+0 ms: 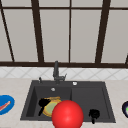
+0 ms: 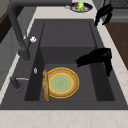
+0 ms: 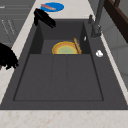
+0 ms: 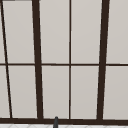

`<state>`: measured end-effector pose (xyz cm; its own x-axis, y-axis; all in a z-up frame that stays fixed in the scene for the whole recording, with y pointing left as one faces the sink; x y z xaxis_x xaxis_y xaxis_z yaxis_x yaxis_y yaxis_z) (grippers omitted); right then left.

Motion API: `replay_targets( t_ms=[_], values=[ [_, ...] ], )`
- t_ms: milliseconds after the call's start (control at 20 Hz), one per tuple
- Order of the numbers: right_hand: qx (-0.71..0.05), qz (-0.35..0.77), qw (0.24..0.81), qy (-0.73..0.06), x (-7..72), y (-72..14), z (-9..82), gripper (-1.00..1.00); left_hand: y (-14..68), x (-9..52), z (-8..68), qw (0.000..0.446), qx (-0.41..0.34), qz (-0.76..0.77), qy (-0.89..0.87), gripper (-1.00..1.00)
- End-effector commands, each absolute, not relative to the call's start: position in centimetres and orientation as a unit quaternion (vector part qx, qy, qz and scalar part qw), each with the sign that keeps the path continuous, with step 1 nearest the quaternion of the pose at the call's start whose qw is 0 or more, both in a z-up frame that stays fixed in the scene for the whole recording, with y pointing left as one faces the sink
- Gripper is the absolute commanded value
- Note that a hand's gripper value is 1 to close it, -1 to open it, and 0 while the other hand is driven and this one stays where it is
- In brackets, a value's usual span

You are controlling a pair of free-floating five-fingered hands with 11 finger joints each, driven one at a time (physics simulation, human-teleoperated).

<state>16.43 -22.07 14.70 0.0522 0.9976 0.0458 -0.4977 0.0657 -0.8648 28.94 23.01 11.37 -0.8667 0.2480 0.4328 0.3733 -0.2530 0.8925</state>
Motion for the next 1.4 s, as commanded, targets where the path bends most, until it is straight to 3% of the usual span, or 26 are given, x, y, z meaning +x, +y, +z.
replay_targets(
  t_ms=[0, 400, 450, 500, 550, 850, 1350],
  values=[
    [-0.349, 0.588, 0.636, -0.358, 16.4, -22.1, 14.7, 0.0, 23.0, 28.9, 11.3, 0.1, -0.243, -0.736, -0.624, -1.0],
    [-0.349, 0.588, 0.636, -0.358, 16.4, -22.1, 14.7, 0.0, 23.0, 28.9, 11.4, 0.111, -0.235, -0.74, -0.62, -1.0],
    [-0.349, 0.588, 0.636, -0.358, 16.4, -22.1, 14.7, 0.0, 23.0, 29.1, 11.3, 0.105, -0.237, -0.742, -0.618, -1.0],
    [-0.349, 0.588, 0.636, -0.358, 16.4, -22.1, 14.7, 0.0, 23.0, 28.9, 11.4, 0.056, -0.258, -0.75, -0.606, -1.0],
    [-0.349, 0.588, 0.636, -0.358, 16.4, -22.1, 14.7, 0.0, 23.0, 29.0, 11.4, 0.056, -0.258, -0.751, -0.606, -1.0],
    [-0.349, 0.588, 0.636, -0.358, 16.4, -22.1, 14.7, 0.0, 22.8, 30.6, 11.5, 0.11, -0.251, -0.74, -0.615, -1.0],
    [-0.349, 0.588, 0.636, -0.358, 16.4, -22.1, 14.7, 0.0, 22.9, 32.4, 11.1, 0.137, -0.287, -0.722, -0.614, -1.0]
  ],
)
